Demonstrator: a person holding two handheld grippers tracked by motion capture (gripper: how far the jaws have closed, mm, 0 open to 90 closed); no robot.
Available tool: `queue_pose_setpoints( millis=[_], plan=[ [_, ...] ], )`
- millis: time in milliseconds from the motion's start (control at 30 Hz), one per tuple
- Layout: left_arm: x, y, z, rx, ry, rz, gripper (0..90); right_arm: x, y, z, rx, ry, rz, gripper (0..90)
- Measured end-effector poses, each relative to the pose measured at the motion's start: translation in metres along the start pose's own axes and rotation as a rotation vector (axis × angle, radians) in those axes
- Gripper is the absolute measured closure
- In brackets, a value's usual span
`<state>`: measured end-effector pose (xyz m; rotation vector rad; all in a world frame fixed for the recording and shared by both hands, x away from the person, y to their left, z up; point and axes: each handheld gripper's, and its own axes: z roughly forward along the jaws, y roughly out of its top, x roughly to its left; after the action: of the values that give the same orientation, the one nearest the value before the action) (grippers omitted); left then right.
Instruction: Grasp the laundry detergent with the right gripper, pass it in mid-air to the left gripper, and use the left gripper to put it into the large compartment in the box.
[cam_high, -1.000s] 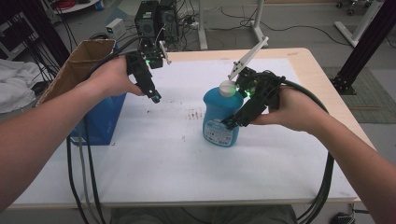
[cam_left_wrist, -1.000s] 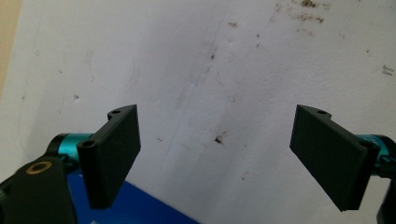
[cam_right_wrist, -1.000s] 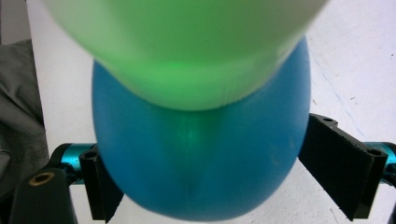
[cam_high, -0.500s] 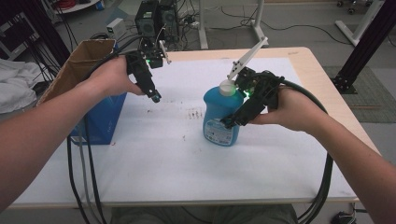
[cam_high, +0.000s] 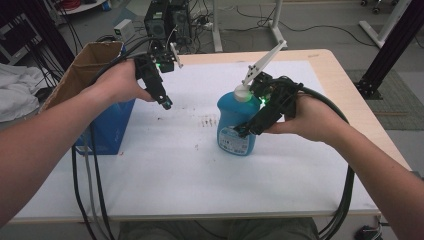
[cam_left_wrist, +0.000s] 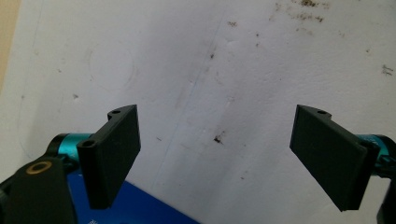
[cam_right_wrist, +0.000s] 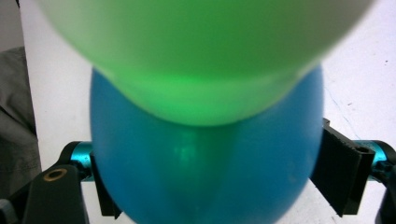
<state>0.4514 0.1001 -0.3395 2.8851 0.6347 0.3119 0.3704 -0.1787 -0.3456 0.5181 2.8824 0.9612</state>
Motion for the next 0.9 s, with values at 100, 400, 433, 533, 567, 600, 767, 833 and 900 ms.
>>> queue_pose_setpoints(
  millis=[100,400,433,533,567,600,767,833,900],
  plan=[
    [-0.0002,-0.0001,0.0000,-0.002,0.000,-0.001,16.3,0.0002,-0.0004,0.0001,-0.002,0.002,-0.003,22.8],
    [-0.0003,-0.0007,-0.0004,-0.009,0.001,-0.006,16.3,0.0012,-0.0031,-0.0004,-0.030,-0.001,-0.014,27.3],
    [-0.0002,-0.0007,-0.0005,-0.008,0.002,-0.005,16.3,0.0015,-0.0035,-0.0004,-0.034,0.000,-0.013,27.8],
    [0.0001,-0.0008,-0.0009,-0.008,0.000,-0.003,16.3,0.0019,-0.0053,-0.0006,-0.049,0.002,-0.019,32.1],
    [0.0000,-0.0009,-0.0010,-0.010,0.000,-0.006,16.3,0.0016,-0.0058,-0.0006,-0.051,0.002,-0.020,32.4],
    [0.0000,-0.0010,-0.0011,-0.010,0.000,-0.007,16.3,0.0016,-0.0063,-0.0005,-0.052,0.001,-0.016,32.8],
    [0.0005,-0.0015,-0.0010,-0.008,0.000,-0.007,16.3,0.0009,-0.0078,0.0009,-0.060,0.005,-0.024,34.9],
    [0.0005,-0.0016,-0.0012,-0.010,0.001,-0.008,16.3,0.0007,-0.0082,0.0010,-0.063,0.006,-0.029,36.4],
    [0.0003,-0.0014,-0.0014,-0.010,0.000,-0.008,16.3,0.0007,-0.0086,0.0008,-0.067,0.014,-0.033,38.4]
  ],
)
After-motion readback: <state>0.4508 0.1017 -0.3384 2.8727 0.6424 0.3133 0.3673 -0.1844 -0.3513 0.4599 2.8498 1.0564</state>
